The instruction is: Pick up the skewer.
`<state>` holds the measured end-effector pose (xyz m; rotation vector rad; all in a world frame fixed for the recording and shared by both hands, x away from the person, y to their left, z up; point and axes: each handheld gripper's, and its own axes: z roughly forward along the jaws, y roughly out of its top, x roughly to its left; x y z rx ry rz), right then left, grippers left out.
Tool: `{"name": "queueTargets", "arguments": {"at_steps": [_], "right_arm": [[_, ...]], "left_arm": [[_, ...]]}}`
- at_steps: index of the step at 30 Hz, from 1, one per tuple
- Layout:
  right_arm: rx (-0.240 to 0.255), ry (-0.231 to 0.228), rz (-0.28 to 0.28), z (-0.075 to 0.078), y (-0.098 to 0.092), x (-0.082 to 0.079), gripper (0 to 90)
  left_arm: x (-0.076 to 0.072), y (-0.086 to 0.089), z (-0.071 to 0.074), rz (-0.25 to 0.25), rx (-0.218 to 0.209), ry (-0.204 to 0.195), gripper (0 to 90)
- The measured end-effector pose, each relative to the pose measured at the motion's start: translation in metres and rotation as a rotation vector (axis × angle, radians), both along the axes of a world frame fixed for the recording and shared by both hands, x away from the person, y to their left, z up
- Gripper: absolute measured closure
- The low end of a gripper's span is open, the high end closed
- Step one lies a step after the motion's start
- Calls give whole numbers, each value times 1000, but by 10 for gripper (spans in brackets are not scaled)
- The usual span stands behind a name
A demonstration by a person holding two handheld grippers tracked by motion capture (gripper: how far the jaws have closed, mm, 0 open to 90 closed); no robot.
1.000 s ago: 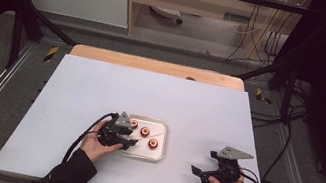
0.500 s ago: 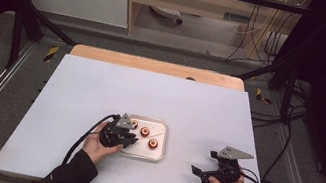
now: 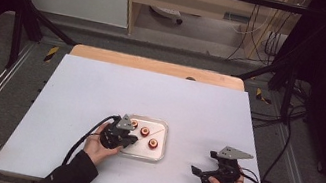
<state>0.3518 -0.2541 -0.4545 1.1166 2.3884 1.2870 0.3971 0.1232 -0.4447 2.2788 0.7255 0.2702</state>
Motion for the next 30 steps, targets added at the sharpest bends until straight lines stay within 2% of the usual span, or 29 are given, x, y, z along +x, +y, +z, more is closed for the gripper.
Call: {"name": "queueTargets", "arguments": {"at_steps": [5,9,13,16,22,30], "right_arm": [[3,1,-3,0,0,0,9],[2,0,-2,0,0,0,9],[0,-4,2,0,0,0,10],[-3,-7,4,0,0,0,10],[1,-11,2,2,1,0,8],[-32,-31,15,6,8,-1,5]], "left_arm": [[-1,3,1,-1,-26,-2,886],[-4,7,6,0,-61,-17,886],[-6,8,9,-6,-71,-24,886],[-8,10,13,-10,-93,-29,886],[-11,13,19,-20,-110,-34,887],[-15,14,28,-36,-127,-36,887]]}}
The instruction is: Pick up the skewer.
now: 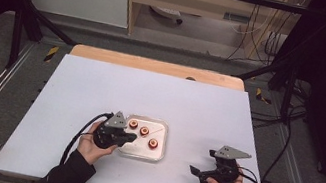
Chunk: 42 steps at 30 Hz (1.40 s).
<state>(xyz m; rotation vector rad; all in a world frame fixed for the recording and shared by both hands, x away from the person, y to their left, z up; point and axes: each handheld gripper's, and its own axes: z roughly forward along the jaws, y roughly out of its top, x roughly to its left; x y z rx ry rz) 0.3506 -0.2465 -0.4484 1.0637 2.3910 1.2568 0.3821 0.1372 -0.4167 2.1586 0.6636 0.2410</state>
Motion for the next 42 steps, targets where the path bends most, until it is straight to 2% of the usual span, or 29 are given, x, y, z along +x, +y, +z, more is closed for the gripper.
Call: {"name": "queueTargets", "arguments": {"at_steps": [4,12,19,25,29,30,36,37,38,39,42], "right_arm": [[-43,-32,6,4,8,-1,5],[-101,-85,60,15,25,-3,16],[-171,-135,99,25,43,0,31],[-275,-196,143,31,58,-3,56],[-310,-224,168,35,63,-5,69],[-338,-244,183,37,66,-5,74],[-385,-286,225,39,73,-8,137],[-408,-305,246,39,74,-10,168],[-408,-305,246,39,74,-10,168],[-433,-323,264,39,76,-11,191],[-463,-342,293,38,79,-11,233]], "left_arm": [[-3,-2,5,-18,3,-4,886],[-8,-11,15,-64,11,-7,887],[-10,-23,22,-97,41,-14,887],[-10,-38,29,-127,71,-19,887],[-10,-46,31,-146,92,-20,886],[-10,-51,31,-156,102,-21,886],[-10,-60,31,-176,120,-14,887],[-10,-63,30,-184,130,-9,887],[-10,-63,30,-184,130,-9,886],[-10,-66,30,-192,138,-7,887],[-12,-72,30,-210,152,-6,887]]}}
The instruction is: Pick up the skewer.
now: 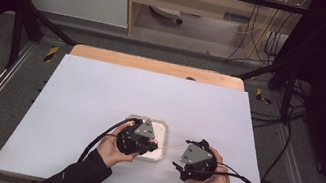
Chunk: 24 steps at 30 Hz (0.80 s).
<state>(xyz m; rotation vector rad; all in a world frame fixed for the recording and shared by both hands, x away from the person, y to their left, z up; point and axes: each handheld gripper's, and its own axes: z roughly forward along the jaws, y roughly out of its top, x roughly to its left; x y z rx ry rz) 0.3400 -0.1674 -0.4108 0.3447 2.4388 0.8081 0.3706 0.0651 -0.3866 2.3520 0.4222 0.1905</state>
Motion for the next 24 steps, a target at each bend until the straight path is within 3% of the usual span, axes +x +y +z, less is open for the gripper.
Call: {"name": "queueTargets", "arguments": {"at_steps": [8,12,24], "right_arm": [[-67,-54,83,-2,4,0,343],[-130,-95,154,-5,5,0,448],[-258,-171,261,-9,5,-3,659]], "left_arm": [[-3,-14,2,-31,15,-5,886],[-4,-21,3,-42,23,-4,887],[-5,-31,-1,-63,42,12,887]]}}
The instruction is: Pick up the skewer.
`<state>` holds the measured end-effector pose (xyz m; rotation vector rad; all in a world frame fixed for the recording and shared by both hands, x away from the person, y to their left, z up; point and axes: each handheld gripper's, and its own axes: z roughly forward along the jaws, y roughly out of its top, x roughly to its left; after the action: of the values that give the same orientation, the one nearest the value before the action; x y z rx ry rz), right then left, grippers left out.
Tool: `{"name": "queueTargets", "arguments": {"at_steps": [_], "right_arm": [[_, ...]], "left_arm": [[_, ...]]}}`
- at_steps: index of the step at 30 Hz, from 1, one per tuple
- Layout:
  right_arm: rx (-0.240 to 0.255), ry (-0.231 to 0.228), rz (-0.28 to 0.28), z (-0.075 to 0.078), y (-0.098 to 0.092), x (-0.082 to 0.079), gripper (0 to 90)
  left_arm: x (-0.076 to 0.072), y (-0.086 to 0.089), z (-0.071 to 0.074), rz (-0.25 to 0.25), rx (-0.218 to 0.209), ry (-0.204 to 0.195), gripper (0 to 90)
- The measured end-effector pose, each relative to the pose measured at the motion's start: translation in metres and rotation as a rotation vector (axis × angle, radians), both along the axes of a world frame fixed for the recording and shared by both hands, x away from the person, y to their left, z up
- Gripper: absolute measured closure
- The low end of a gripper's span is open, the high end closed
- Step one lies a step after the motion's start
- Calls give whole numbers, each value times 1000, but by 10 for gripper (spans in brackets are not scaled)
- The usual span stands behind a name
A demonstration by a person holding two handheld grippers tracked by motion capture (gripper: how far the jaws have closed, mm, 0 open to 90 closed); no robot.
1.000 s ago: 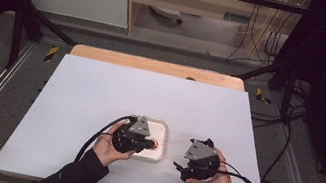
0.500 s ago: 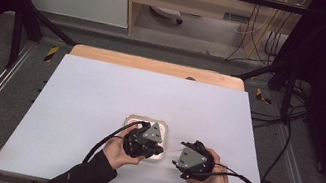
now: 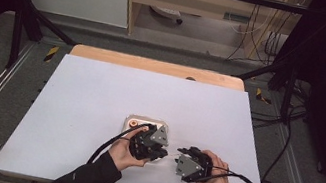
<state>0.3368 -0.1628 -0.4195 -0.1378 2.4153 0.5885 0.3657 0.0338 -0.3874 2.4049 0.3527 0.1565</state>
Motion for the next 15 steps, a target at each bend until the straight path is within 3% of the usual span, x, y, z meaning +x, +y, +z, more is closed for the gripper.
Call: {"name": "queueTargets", "arguments": {"at_steps": [2,9,15], "right_arm": [[-21,-19,29,-1,0,0,704],[-36,-36,52,-3,1,-1,801],[-81,-60,73,-3,0,-1,873]], "left_arm": [[-1,-1,0,-5,-2,1,887],[-2,-1,0,-15,-1,2,887],[-3,-1,-1,-17,-3,3,887]]}}
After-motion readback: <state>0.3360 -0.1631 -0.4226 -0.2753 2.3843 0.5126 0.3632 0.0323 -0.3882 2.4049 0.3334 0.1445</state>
